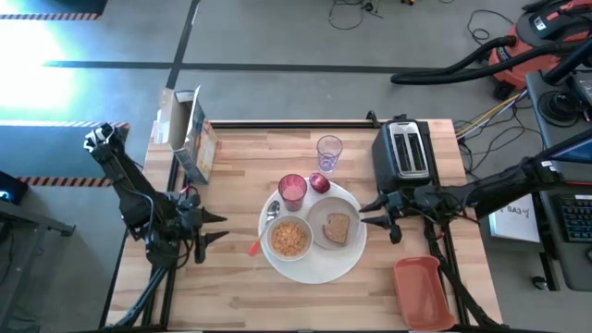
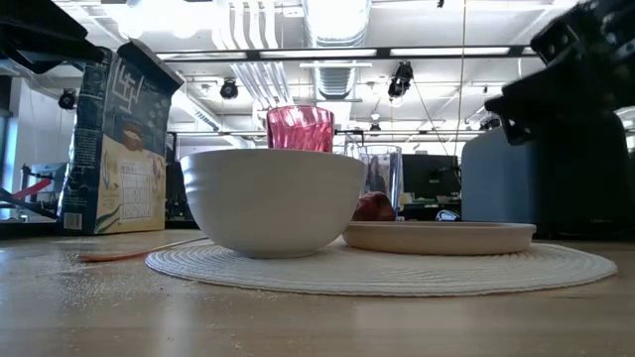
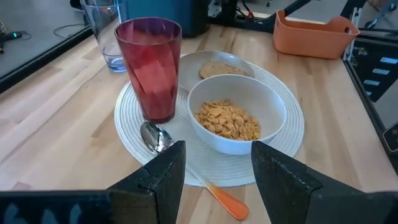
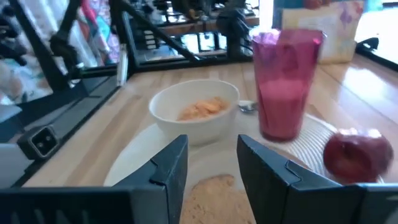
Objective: Arrange a breakfast setting
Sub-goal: Return to Home Position
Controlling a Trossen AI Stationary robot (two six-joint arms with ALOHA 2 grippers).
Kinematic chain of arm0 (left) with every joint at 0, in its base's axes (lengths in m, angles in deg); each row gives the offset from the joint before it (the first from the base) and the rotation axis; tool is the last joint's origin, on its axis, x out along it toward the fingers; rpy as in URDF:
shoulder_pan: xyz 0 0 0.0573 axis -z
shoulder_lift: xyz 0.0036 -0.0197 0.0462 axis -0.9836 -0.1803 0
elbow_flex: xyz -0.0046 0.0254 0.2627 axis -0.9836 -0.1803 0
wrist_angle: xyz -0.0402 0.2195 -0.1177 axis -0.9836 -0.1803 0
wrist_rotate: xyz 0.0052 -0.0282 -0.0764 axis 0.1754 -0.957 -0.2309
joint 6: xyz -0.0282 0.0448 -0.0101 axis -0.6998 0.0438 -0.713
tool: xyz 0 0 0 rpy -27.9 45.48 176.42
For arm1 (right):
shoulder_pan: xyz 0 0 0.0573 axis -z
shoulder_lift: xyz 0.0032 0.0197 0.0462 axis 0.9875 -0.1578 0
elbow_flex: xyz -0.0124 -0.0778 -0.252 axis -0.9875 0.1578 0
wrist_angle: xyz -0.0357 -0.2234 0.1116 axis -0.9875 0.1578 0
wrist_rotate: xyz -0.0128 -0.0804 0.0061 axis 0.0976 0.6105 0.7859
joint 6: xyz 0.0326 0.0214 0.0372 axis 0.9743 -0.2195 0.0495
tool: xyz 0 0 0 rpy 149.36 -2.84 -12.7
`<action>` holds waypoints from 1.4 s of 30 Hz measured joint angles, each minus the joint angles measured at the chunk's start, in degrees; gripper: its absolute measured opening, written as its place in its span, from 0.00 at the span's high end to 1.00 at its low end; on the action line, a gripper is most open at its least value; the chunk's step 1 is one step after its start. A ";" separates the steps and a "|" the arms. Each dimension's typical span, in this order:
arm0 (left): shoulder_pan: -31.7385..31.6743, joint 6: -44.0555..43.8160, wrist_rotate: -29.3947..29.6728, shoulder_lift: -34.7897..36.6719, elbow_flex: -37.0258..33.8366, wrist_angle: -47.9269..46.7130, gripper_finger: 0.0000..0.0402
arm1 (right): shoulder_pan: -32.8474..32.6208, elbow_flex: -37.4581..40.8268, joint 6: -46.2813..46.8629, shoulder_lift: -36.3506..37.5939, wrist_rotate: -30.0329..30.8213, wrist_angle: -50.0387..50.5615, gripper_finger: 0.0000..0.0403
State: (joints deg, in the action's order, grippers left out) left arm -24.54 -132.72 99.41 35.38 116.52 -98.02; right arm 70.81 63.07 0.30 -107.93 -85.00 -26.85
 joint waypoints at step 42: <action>-1.64 15.98 1.44 0.49 -17.19 32.99 0.58 | 0.00 3.66 5.10 -0.40 10.10 0.06 0.69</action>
State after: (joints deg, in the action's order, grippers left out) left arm -26.19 -116.74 100.86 35.88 99.33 -65.03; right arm 70.81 66.73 5.40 -108.34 -74.90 -26.80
